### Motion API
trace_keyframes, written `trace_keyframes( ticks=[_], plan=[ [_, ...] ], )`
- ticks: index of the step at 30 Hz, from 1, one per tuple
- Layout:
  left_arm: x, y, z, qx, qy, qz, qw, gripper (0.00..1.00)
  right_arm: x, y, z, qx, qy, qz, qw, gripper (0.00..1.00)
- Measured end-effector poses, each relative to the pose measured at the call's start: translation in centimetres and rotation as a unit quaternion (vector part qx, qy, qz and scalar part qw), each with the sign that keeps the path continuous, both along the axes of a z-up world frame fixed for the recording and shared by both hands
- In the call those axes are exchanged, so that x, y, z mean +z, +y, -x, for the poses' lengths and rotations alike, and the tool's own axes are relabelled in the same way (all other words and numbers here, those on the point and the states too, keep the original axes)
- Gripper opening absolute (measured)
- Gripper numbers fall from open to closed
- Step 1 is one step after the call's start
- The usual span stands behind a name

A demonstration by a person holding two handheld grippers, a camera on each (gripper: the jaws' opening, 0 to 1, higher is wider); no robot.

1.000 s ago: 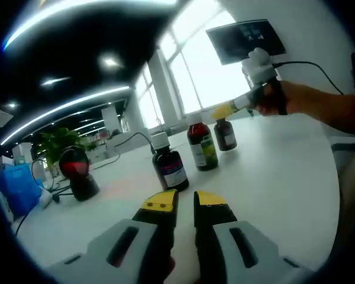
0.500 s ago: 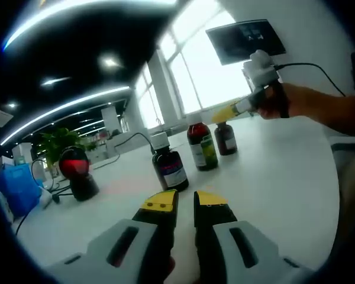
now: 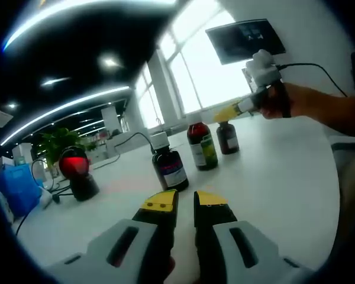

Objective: Rotate the medicine bottle to make it face forward pick up the medicine bottle inspect the drug traceability code place the medicine on the table

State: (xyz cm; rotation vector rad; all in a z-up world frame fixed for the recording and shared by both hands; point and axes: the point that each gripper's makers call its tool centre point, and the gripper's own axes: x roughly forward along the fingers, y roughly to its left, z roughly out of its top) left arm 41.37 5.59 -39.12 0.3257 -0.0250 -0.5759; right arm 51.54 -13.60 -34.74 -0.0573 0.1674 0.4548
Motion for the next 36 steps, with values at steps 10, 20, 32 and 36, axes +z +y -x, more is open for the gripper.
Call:
trace_keyframes(
  ticks=[10, 20, 32, 36],
  plan=[
    [-0.1, 0.0, -0.1, 0.000, 0.001, -0.001, 1.0000, 0.03, 0.0, 0.0, -0.1, -0.005, -0.002, -0.008, 1.0000, 0.16],
    [-0.1, 0.0, -0.1, -0.001, 0.002, 0.000, 1.0000, 0.03, 0.3, 0.2, 0.1, -0.001, -0.014, -0.008, 0.9999, 0.16],
    [0.0, -0.1, 0.1, -0.001, 0.002, -0.001, 1.0000, 0.03, 1.1, -0.1, 0.5, -0.003, -0.029, -0.006, 0.9996, 0.15],
    [-0.1, -0.1, 0.0, -0.001, 0.002, -0.001, 1.0000, 0.03, 1.5, -0.3, 0.8, -0.003, -0.033, -0.011, 0.9994, 0.15]
  ],
)
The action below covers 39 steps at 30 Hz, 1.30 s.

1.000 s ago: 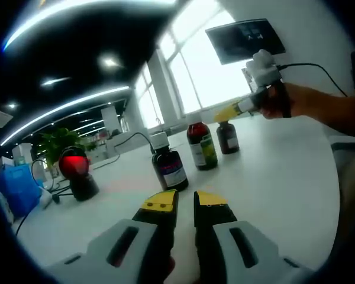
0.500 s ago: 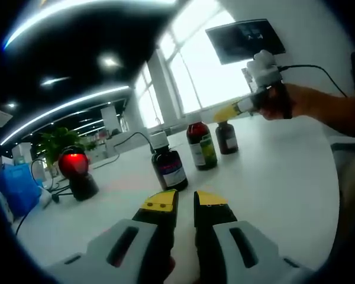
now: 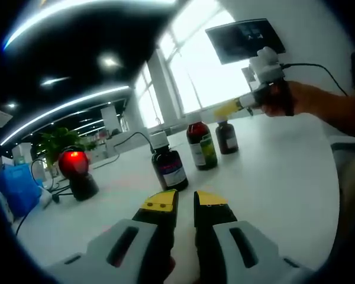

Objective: Rotate the medicine bottle to make it face forward pick up the medicine bottle inspect the drug traceability code place the medicine on the table

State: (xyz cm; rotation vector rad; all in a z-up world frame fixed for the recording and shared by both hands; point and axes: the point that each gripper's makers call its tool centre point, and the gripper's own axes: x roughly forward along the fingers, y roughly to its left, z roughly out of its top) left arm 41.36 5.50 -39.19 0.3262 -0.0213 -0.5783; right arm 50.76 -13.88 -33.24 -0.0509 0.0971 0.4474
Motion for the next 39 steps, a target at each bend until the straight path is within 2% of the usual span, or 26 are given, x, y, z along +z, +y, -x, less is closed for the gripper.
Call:
trace_keyframes(
  ticks=[7, 17, 28, 39],
  plan=[
    [0.0, 0.0, -0.1, 0.000, 0.001, 0.003, 1.0000, 0.03, 0.4, -0.5, 0.4, -0.008, -0.005, -0.012, 0.9999, 0.09],
    [0.0, 0.0, 0.0, 0.001, 0.002, 0.002, 1.0000, 0.03, 0.5, -1.6, 2.2, -0.016, -0.013, -0.020, 0.9996, 0.02],
    [0.2, 0.0, 0.0, -0.002, 0.000, 0.004, 1.0000, 0.03, -1.4, -2.8, 3.7, -0.015, -0.003, -0.023, 0.9996, 0.00],
    [0.3, -0.1, 0.1, -0.004, -0.002, 0.004, 1.0000, 0.03, -3.5, -2.5, 5.3, 0.001, -0.007, 0.010, 0.9999, 0.00]
  ],
)
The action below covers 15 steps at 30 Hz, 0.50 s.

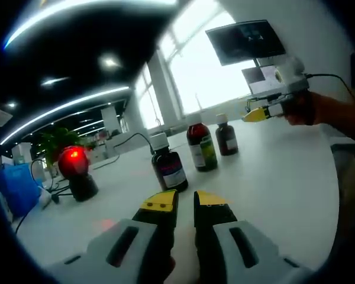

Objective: Rotate the medicine bottle to make it face forward pick up the medicine bottle inspect the drug traceability code place the medicine on the table

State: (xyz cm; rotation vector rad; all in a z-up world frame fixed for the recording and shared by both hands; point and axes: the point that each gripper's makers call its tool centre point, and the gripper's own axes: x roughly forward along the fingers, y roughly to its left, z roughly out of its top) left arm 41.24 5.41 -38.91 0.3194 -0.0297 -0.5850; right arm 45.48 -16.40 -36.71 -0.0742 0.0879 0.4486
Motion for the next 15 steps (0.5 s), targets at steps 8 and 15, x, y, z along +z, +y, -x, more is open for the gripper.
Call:
trace_keyframes(
  ticks=[8, 15],
  plan=[
    [0.0, -0.1, 0.1, -0.001, -0.001, -0.005, 1.0000, 0.03, -1.3, -0.6, 0.4, -0.004, 0.004, -0.005, 1.0000, 0.00],
    [-0.1, -0.1, 0.0, 0.001, -0.002, -0.009, 1.0000, 0.03, -1.9, -0.4, 0.8, 0.011, 0.005, -0.003, 0.9999, 0.00]
  ],
)
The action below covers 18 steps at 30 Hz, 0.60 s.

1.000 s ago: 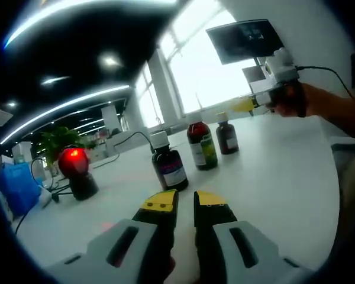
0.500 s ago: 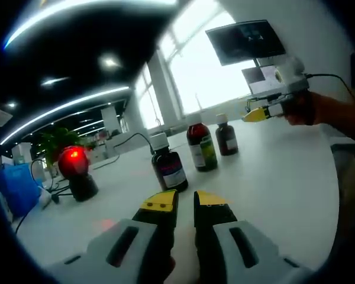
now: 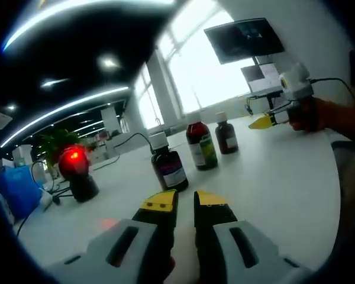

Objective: Rotate the medicine bottle to make it face forward pick up the medicine bottle inspect the drug traceability code place the medicine on the table

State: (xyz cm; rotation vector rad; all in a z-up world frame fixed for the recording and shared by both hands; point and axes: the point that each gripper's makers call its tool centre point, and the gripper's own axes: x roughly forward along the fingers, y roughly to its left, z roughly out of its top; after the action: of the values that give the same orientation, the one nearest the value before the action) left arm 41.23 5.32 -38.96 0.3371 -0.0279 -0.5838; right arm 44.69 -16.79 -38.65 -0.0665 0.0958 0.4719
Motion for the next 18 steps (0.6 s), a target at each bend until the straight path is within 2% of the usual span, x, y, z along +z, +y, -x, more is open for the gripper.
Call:
trace_keyframes(
  ticks=[18],
  plan=[
    [-0.16, 0.00, -0.08, -0.002, -0.003, -0.006, 1.0000, 0.04, -0.34, 0.82, 0.71, 0.018, -0.006, 0.013, 0.9997, 0.00]
  ],
)
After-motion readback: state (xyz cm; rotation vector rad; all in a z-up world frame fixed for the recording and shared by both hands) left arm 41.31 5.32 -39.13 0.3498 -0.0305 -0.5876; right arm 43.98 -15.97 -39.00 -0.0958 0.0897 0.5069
